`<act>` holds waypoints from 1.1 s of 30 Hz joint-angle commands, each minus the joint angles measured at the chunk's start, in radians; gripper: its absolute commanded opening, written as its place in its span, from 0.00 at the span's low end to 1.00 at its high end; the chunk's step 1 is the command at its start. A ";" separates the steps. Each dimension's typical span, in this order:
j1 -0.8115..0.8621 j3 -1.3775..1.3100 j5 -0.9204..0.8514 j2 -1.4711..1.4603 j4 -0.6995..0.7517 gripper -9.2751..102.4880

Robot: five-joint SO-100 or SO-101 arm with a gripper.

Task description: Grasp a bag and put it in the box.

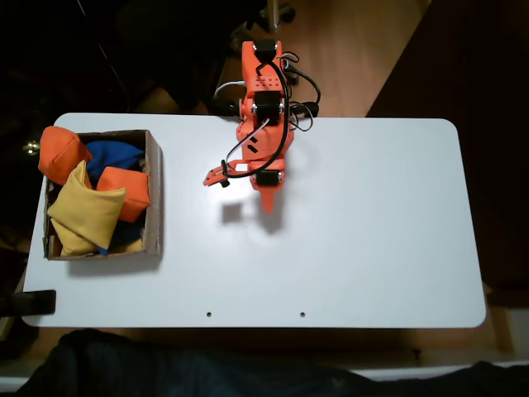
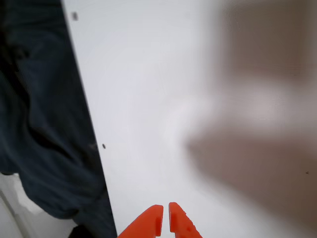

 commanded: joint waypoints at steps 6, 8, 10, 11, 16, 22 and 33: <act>-0.025 0.003 -0.005 0.041 0.032 0.08; -0.032 0.003 -0.008 0.052 0.052 0.08; -0.038 -0.002 -0.014 0.052 0.069 0.08; -0.038 -0.003 -0.014 0.052 0.077 0.08; -0.040 -0.015 -0.028 0.052 0.126 0.08; -0.038 -0.032 -0.035 0.052 0.196 0.08; -0.041 -0.041 -0.043 0.052 0.238 0.08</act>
